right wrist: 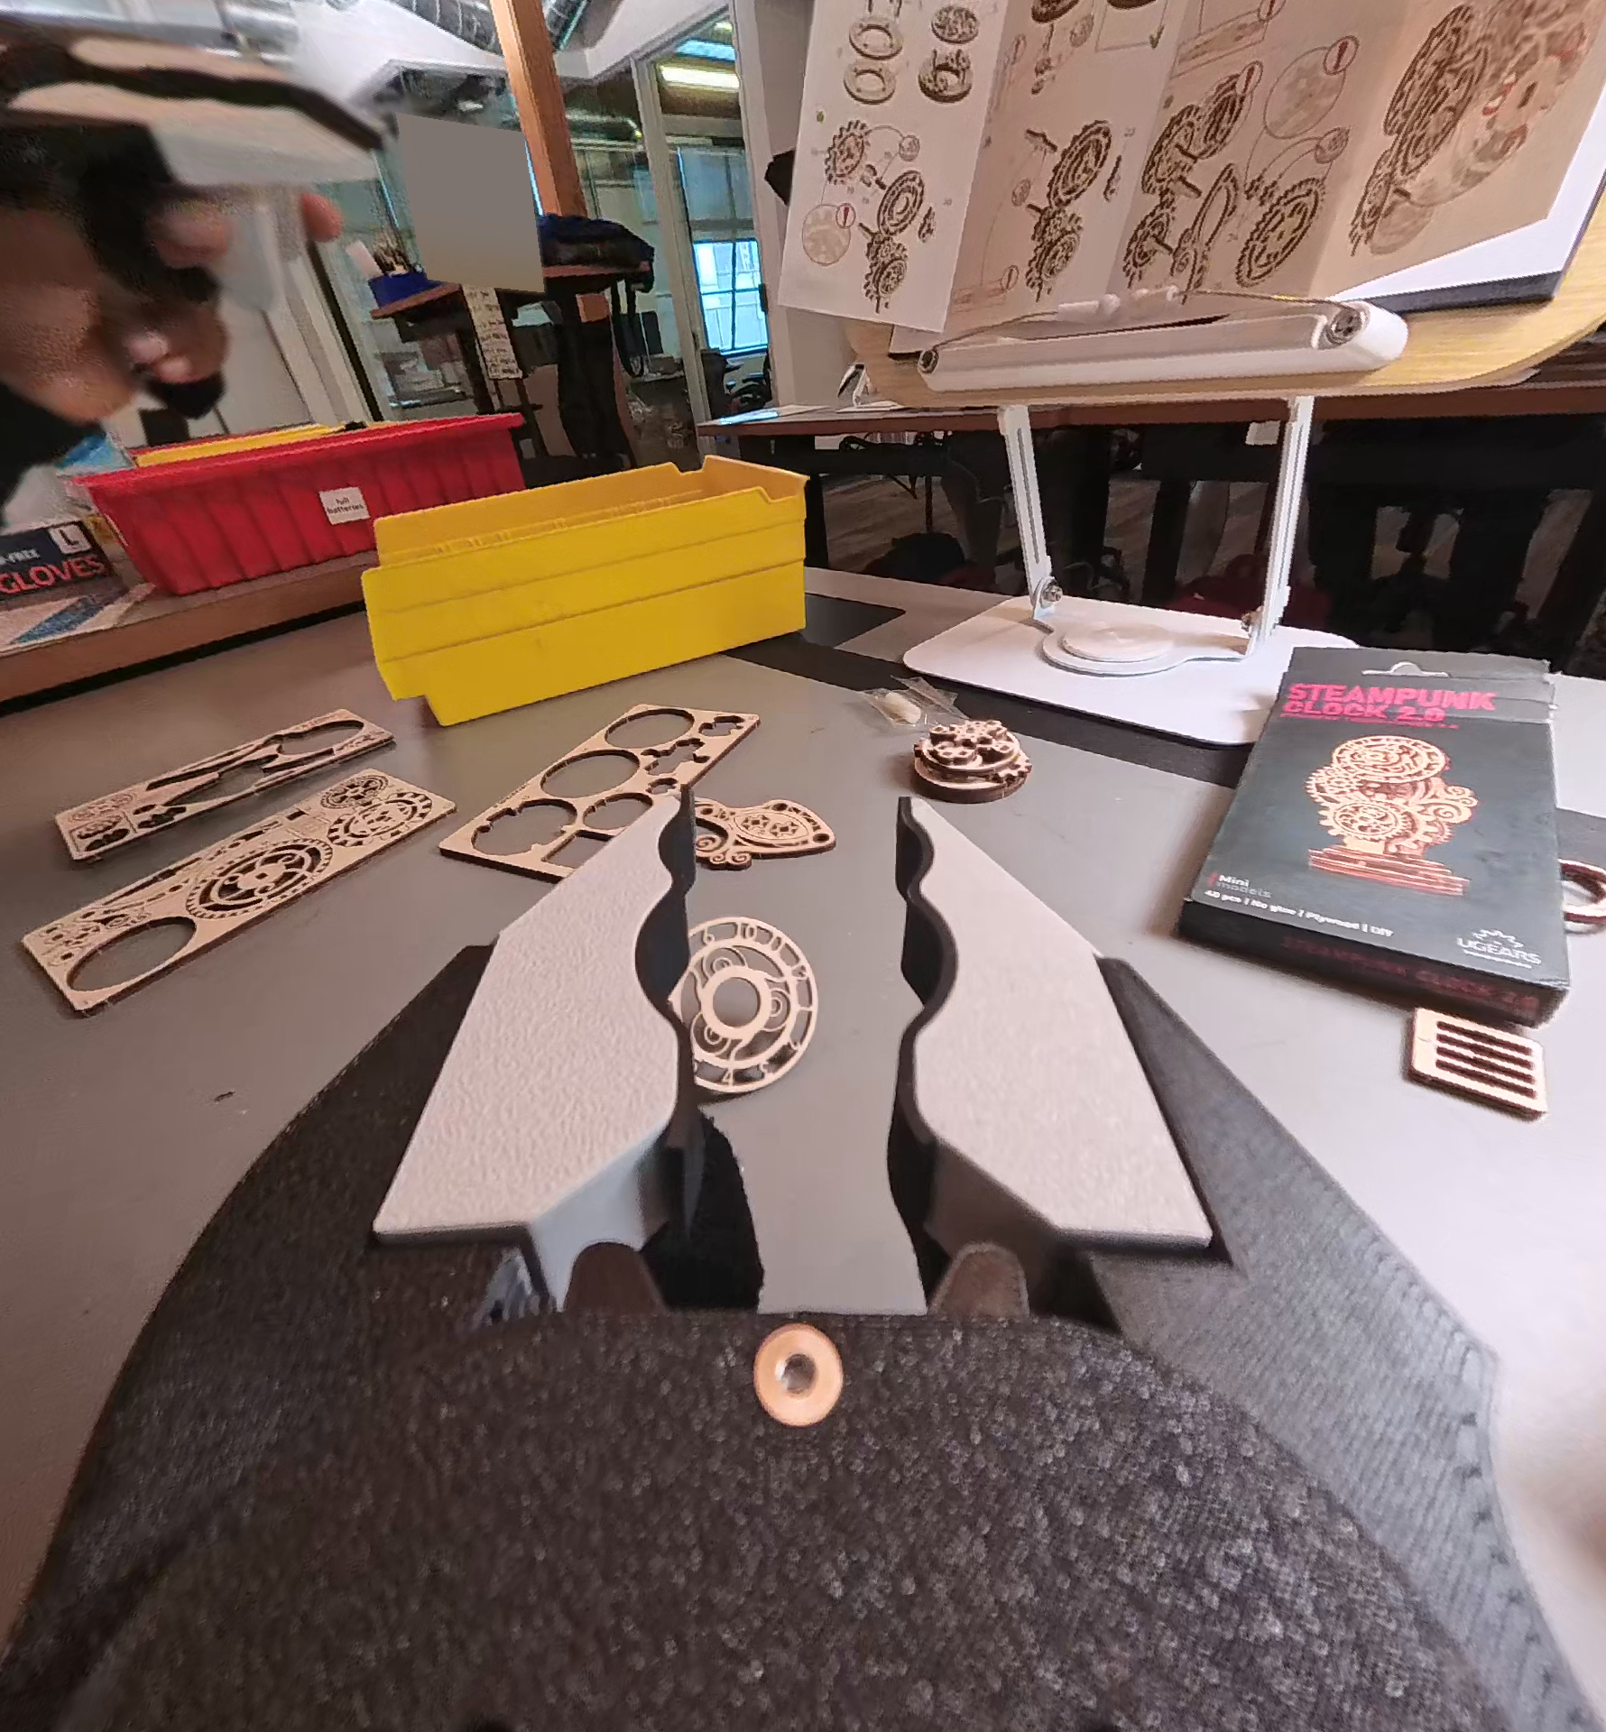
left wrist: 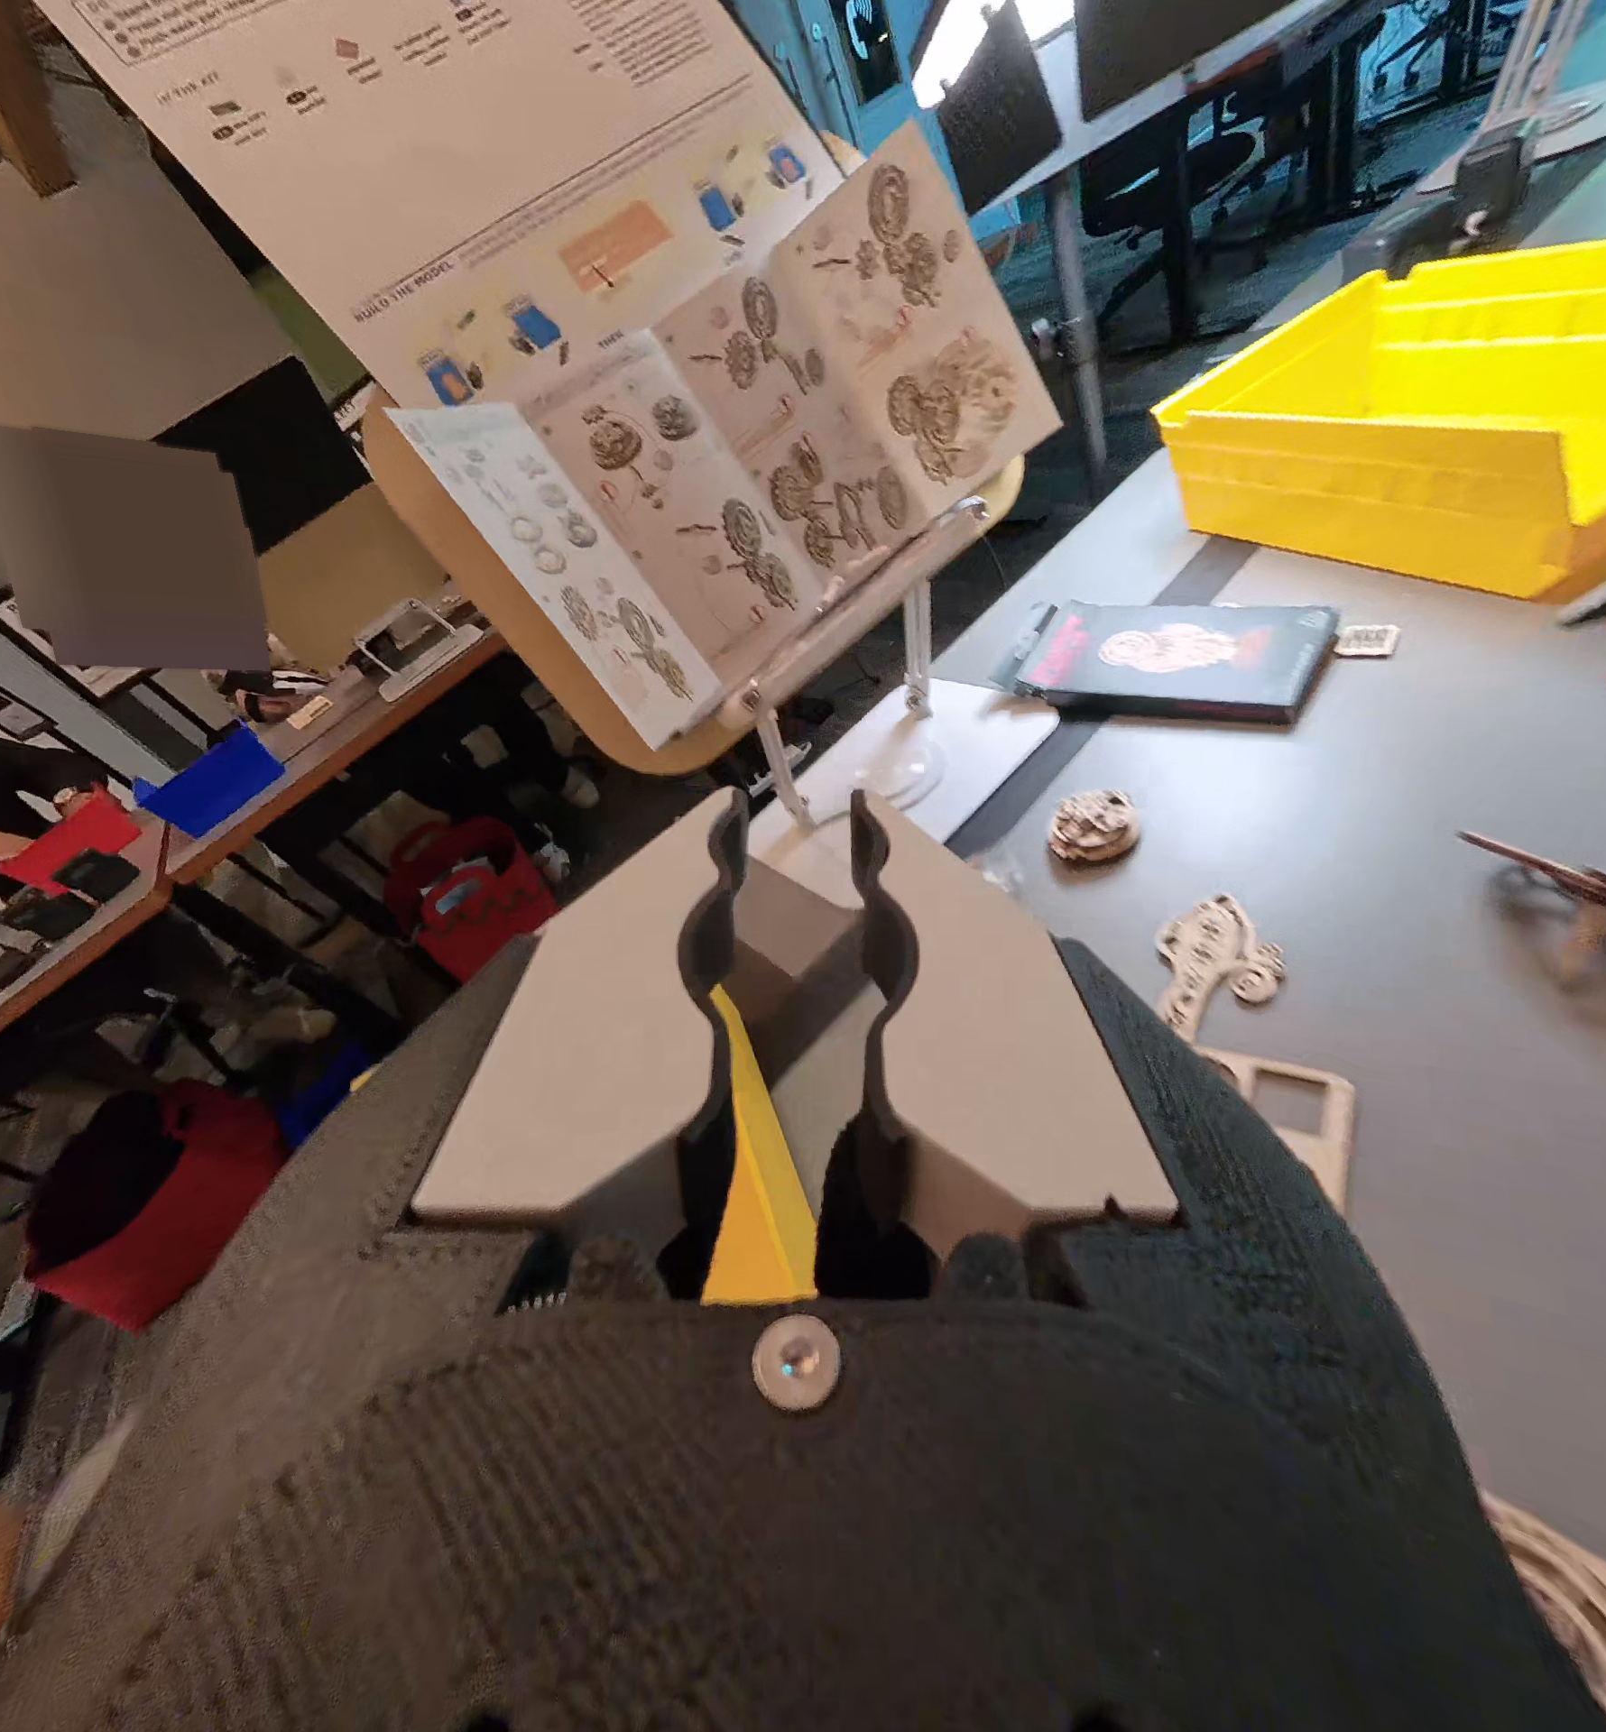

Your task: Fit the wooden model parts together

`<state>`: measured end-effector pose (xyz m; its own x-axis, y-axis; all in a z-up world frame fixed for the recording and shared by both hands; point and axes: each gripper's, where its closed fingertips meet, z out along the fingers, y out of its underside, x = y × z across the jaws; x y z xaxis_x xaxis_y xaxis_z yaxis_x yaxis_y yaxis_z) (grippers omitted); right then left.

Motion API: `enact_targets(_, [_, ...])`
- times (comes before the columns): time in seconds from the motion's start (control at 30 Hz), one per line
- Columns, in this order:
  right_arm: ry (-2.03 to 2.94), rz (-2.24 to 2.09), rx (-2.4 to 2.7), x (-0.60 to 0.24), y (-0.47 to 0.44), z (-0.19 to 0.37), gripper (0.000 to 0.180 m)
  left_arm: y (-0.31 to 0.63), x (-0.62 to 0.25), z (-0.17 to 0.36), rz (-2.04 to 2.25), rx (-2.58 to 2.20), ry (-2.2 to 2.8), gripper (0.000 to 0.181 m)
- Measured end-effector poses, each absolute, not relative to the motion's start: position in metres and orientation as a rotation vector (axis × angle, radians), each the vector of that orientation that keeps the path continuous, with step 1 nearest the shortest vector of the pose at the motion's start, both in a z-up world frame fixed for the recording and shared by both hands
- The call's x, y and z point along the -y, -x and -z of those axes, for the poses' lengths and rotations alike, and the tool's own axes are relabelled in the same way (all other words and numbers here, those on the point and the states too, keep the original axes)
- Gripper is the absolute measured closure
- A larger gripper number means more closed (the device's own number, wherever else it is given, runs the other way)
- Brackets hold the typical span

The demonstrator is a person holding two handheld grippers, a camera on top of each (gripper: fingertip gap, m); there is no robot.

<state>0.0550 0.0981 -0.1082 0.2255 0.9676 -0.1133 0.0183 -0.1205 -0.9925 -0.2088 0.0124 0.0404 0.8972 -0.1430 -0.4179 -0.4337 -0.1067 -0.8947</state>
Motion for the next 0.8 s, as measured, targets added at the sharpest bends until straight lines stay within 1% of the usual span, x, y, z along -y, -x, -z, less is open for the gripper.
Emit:
enact_targets(0.07, [1.411,-1.101,1.01,-0.097,-0.055,0.108,0.139,0.2,0.021,-0.022,-0.244,-0.437,1.709,0.158])
enact_targets(0.13, [1.408,-1.099,1.011,-0.096,-0.055,0.107,0.139,0.197,0.05,0.007,-0.219,-0.417,1.784,0.154])
enact_targets(0.2, [1.407,-1.094,1.016,-0.096,-0.054,0.107,0.139,0.197,0.075,0.043,-0.188,-0.39,1.889,0.15])
enact_targets(0.33, [1.407,-1.079,1.03,-0.093,-0.053,0.108,0.14,0.181,0.117,0.131,0.06,-0.327,2.197,0.139])
enact_targets(0.43, [1.407,-1.067,1.036,-0.092,-0.053,0.109,0.14,0.171,0.134,0.176,0.175,-0.29,2.33,0.131])
enact_targets(0.5, [1.41,-1.062,1.039,-0.092,-0.053,0.11,0.14,0.171,0.137,0.193,0.143,-0.314,2.379,0.126])
enact_targets(0.57, [1.415,-1.059,1.038,-0.093,-0.053,0.111,0.14,0.173,0.137,0.205,0.107,-0.348,2.418,0.126])
enact_targets(0.6, [1.418,-1.059,1.039,-0.093,-0.053,0.112,0.14,0.171,0.135,0.208,0.12,-0.368,2.418,0.129])
enact_targets(0.63, [1.421,-1.058,1.039,-0.094,-0.053,0.112,0.14,0.168,0.133,0.207,0.149,-0.386,2.405,0.139])
enact_targets(0.7, [1.421,-1.059,1.041,-0.094,-0.053,0.112,0.14,0.167,0.129,0.208,0.167,-0.432,2.395,0.146])
enact_targets(0.8, [1.419,-1.065,1.039,-0.095,-0.054,0.112,0.14,0.167,0.115,0.2,0.15,-0.516,2.367,0.144])
